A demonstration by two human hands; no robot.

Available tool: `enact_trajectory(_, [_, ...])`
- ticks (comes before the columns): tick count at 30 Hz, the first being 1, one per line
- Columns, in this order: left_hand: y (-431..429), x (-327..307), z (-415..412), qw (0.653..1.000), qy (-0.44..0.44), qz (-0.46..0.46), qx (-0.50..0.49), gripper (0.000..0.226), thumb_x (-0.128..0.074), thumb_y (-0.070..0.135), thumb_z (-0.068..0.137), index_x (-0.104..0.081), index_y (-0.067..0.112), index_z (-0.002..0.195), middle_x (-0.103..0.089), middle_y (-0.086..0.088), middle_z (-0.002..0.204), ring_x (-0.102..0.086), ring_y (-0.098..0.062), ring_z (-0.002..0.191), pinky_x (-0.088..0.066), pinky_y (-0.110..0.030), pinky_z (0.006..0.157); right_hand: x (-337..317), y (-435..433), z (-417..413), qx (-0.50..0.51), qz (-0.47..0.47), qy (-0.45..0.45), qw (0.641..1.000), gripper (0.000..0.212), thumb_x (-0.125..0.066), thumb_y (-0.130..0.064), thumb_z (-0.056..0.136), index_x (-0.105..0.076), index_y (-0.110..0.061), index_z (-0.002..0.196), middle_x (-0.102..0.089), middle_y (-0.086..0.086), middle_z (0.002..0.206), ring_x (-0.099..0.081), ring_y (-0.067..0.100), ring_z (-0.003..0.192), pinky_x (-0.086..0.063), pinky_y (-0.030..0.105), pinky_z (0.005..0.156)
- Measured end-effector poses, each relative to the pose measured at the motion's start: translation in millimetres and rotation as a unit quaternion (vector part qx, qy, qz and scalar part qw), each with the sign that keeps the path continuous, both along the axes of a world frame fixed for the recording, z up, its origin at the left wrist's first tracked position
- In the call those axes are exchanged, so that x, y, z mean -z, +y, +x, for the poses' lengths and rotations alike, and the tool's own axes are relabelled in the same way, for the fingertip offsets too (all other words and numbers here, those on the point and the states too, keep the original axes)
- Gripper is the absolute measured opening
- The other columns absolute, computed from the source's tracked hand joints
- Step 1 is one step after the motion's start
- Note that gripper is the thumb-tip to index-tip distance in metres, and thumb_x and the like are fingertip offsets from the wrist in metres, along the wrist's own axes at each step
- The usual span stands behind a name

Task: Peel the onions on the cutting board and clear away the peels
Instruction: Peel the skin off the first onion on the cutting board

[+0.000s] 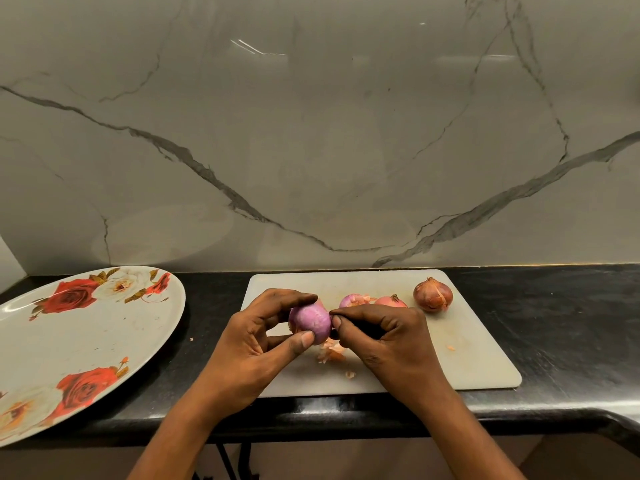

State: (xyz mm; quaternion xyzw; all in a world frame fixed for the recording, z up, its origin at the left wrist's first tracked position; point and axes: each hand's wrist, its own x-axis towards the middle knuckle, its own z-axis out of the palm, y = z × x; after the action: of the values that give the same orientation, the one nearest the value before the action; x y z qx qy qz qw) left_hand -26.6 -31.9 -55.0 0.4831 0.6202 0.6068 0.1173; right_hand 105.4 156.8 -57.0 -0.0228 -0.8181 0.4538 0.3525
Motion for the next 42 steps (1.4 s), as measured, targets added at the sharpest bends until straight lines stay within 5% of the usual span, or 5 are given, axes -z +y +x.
enact_trajectory(13, [-0.8, -0.3, 1.2, 0.999, -0.035, 0.008, -0.019, 0.050, -0.072, 0.026, 0.094, -0.062, 0.025, 0.143, -0.062, 0.001, 0.141, -0.065, -0.030, 0.129, -0.060, -0.044, 0.099, -3.4, -3.9, -0.2, 0.042, -0.041, -0.003, 0.998, 0.029, -0.074, -0.017, 0.095, -0.076, -0.046, 0.096, -0.080, -0.018, 0.090, -0.079, 0.008, 0.082, -0.067, 0.042, 0.077])
enact_trajectory(22, [0.9, -2.1, 1.1, 0.995, -0.095, 0.013, -0.022, 0.039, -0.063, 0.017, 0.099, -0.059, 0.019, 0.138, -0.067, 0.006, 0.125, -0.070, -0.028, 0.121, -0.062, -0.037, 0.096, -2.0, -3.8, 0.5, 0.076, 0.017, -0.027, 0.997, 0.027, -0.080, -0.015, 0.091, -0.080, -0.031, 0.113, -0.078, -0.022, 0.102, -0.074, -0.005, 0.094, -0.062, 0.020, 0.088])
enact_trajectory(29, [5.7, -1.2, 0.1, 0.994, -0.099, -0.012, -0.038, 0.044, -0.074, 0.027, 0.090, -0.062, 0.021, 0.132, -0.064, -0.007, 0.131, -0.072, -0.031, 0.115, -0.064, -0.042, 0.089, -4.4, -8.7, 1.5, 0.017, 0.012, -0.026, 0.999, 0.030, -0.081, -0.028, 0.094, -0.080, -0.021, 0.123, -0.081, -0.010, 0.109, -0.075, -0.002, 0.100, -0.063, 0.024, 0.087])
enact_trajectory(37, [2.6, -1.7, -0.8, 0.996, -0.057, -0.053, -0.051, 0.052, -0.086, 0.047, 0.082, -0.069, 0.035, 0.129, -0.066, 0.003, 0.131, -0.075, -0.029, 0.111, -0.063, -0.047, 0.092, -6.0, -7.8, 1.9, -0.029, 0.027, -0.043, 0.998, 0.031, -0.079, -0.022, 0.096, -0.078, -0.023, 0.127, -0.079, -0.015, 0.102, -0.076, 0.007, 0.100, -0.063, 0.024, 0.086])
enact_trajectory(42, [1.5, -4.8, 5.0, 0.997, -0.057, -0.031, -0.037, 0.060, -0.087, 0.018, 0.079, -0.068, 0.026, 0.135, -0.070, 0.004, 0.130, -0.076, -0.025, 0.109, -0.063, -0.035, 0.090, -8.6, -7.0, 2.0, -0.014, -0.010, -0.012, 1.000, 0.031, -0.080, -0.010, 0.093, -0.080, -0.025, 0.119, -0.081, -0.009, 0.096, -0.077, 0.008, 0.093, -0.061, 0.022, 0.083])
